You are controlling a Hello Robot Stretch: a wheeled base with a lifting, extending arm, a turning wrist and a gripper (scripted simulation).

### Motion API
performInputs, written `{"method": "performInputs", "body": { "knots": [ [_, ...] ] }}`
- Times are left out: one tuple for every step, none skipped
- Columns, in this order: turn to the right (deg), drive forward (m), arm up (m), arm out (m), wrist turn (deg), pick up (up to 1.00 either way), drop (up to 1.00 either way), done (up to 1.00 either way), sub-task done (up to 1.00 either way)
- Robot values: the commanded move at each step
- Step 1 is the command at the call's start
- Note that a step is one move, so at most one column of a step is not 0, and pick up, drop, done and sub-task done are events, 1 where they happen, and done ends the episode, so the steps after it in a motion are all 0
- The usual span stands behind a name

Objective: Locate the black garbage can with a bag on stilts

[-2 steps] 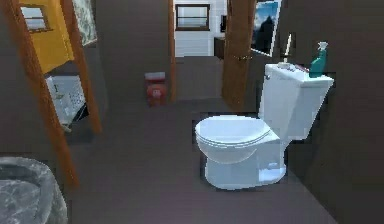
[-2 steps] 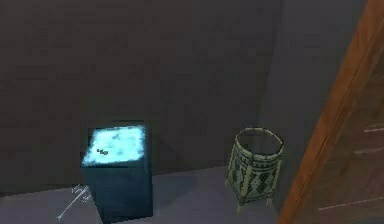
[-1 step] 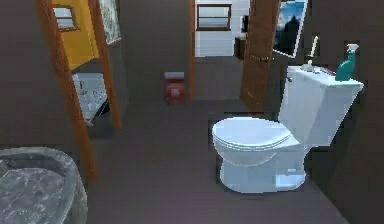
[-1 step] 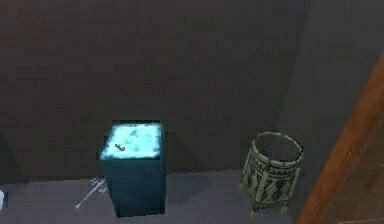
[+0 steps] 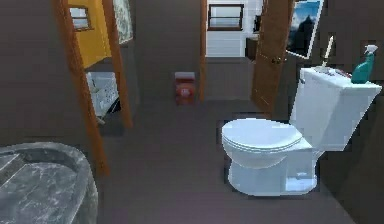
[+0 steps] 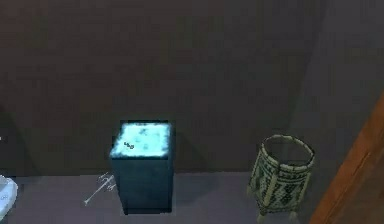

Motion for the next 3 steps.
{"method": "performInputs", "body": {
  "knots": [
    [45.0, 0.00, 0.00, 0.00, 0.0, 0.00, 0.00, 0.00, 0.00],
    [45.0, 0.00, 0.00, 0.00, 0.0, 0.00, 0.00, 0.00, 0.00],
    [42.0, 0.00, 0.00, 0.00, 0.0, 0.00, 0.00, 0.00, 0.00]
  ]
}}
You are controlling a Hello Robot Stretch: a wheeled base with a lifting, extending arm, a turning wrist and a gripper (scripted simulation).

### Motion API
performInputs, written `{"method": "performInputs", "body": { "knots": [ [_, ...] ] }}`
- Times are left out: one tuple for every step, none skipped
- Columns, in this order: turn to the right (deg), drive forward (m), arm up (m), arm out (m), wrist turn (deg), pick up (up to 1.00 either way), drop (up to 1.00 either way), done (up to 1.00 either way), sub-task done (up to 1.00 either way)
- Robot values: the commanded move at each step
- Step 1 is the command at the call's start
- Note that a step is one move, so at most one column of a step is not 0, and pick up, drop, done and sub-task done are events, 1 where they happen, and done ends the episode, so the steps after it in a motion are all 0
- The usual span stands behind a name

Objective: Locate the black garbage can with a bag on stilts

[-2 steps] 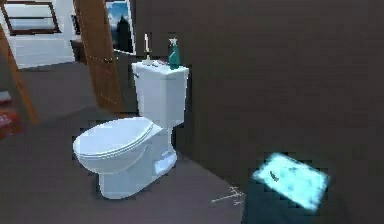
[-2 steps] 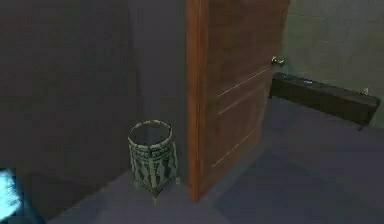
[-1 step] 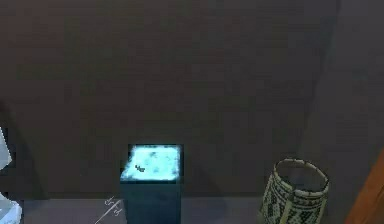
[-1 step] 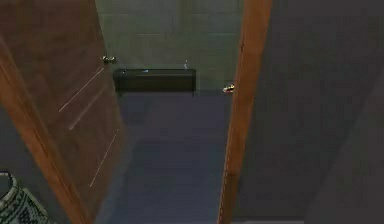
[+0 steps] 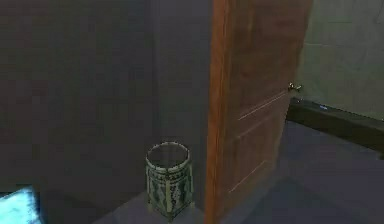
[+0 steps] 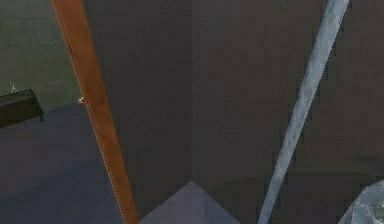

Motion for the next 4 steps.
{"method": "performInputs", "body": {
  "knots": [
    [0.0, 0.20, 0.00, 0.00, 0.0, 0.00, 0.00, 0.00, 0.00],
    [-45.0, 0.00, 0.00, 0.00, 0.0, 0.00, 0.00, 0.00, 0.00],
    [-45.0, 0.00, 0.00, 0.00, 0.0, 0.00, 0.00, 0.00, 0.00],
    [-45.0, 0.00, 0.00, 0.00, 0.0, 0.00, 0.00, 0.00, 0.00]
  ]
}}
